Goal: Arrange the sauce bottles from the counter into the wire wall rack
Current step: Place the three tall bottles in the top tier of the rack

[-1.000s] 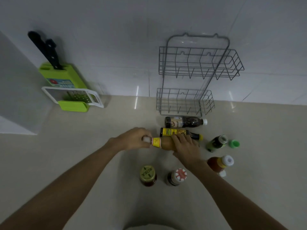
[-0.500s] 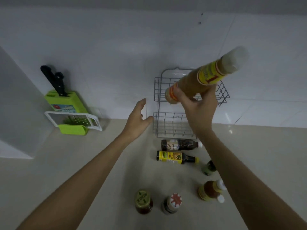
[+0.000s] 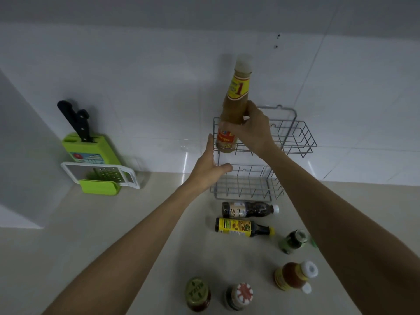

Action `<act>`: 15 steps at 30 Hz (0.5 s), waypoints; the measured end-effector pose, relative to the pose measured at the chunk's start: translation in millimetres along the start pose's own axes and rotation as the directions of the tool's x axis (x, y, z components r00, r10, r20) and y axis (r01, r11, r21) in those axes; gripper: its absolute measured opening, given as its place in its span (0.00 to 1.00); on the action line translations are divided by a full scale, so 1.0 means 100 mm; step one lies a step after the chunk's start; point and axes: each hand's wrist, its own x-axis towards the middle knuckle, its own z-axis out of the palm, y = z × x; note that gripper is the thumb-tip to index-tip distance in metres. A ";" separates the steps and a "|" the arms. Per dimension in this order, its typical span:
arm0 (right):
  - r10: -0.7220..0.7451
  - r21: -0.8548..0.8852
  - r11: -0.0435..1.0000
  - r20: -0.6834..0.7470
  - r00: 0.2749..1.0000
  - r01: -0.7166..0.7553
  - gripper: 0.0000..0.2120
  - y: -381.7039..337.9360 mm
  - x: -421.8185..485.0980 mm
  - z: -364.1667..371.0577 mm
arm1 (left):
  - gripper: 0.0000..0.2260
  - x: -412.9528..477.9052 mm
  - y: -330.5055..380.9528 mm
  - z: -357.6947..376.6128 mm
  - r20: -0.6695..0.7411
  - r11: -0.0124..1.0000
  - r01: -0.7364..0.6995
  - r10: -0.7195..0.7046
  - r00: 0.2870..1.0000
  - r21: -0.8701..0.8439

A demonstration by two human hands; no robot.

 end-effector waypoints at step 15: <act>0.022 -0.042 0.999 0.267 0.964 -0.012 0.28 -0.04 0.04 -0.06 | 0.47 0.04 -0.04 0.08 -0.011 0.998 -0.038 0.039 0.999 0.058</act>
